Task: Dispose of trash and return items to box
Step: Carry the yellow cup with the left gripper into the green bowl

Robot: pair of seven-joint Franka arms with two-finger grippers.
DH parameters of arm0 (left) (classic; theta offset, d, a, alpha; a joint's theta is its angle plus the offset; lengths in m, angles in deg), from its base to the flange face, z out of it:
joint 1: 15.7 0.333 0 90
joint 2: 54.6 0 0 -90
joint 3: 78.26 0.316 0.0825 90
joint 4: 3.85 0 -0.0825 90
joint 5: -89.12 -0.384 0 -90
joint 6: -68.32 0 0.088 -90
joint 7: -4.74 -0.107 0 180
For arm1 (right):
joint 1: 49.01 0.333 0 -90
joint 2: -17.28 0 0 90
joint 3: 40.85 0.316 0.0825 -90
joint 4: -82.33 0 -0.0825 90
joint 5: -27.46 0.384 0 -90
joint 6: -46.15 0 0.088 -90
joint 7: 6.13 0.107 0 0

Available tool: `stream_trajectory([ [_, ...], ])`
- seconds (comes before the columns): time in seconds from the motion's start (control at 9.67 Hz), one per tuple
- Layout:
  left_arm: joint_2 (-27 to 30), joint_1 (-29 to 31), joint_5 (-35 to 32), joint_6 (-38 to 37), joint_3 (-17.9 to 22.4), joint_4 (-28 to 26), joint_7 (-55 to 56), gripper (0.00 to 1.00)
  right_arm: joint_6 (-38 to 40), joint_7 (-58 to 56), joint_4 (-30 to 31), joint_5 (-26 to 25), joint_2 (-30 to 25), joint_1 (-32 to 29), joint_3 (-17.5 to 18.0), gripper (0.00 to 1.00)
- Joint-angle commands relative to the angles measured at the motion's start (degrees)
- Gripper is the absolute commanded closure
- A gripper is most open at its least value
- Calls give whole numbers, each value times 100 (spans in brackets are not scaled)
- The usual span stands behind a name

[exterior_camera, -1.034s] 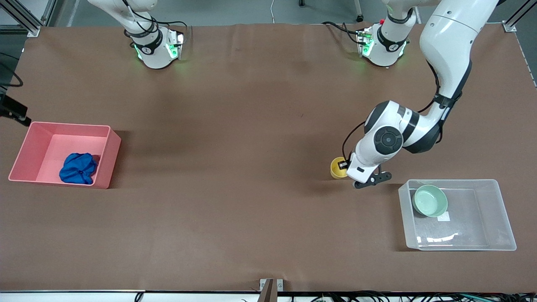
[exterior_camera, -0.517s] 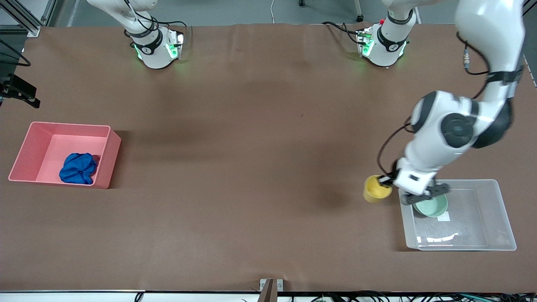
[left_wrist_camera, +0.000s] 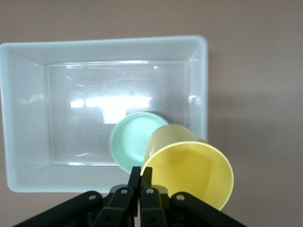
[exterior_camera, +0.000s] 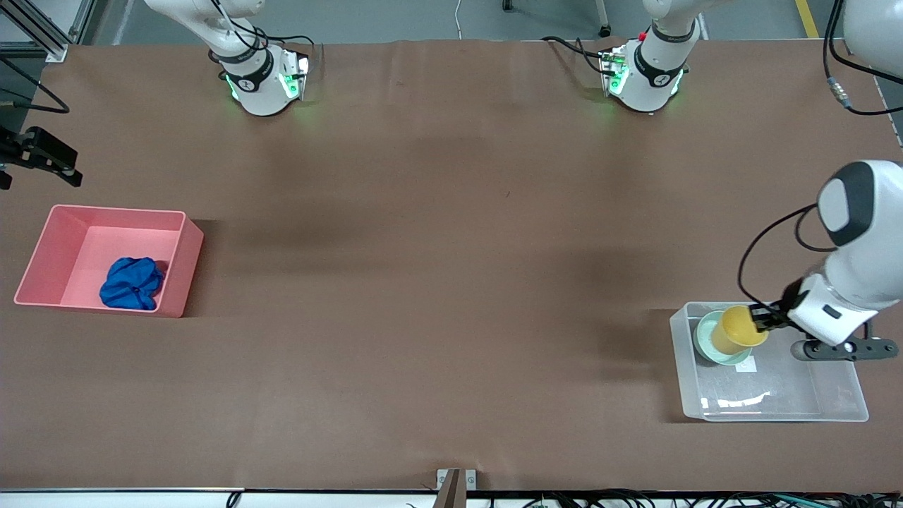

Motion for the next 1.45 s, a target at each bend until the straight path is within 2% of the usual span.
stream_trajectory([
  [0.0,-627,96,-320,88,-24,159,-255,100,57,68,-305,-16,225,31,-16,0],
  [0.31,-1128,106,-408,219,20,274,-264,100,30,42,-305,-8,339,31,-16,0],
  [0.72,-1419,97,-470,545,178,336,-203,98,74,33,-225,1,331,31,-16,0],
  [1.03,-1498,106,-111,545,187,353,-219,95,101,25,-217,1,322,5,-16,0],
  [1.14,-1499,97,-110,545,196,353,-194,83,101,16,-217,1,322,-12,-25,0],
  [1.24,-1464,97,-110,545,196,353,-193,34,109,16,-217,1,322,-21,-25,0],
  [1.34,-1403,140,-110,536,161,379,-228,0,118,16,-217,1,322,-21,-25,0],
])
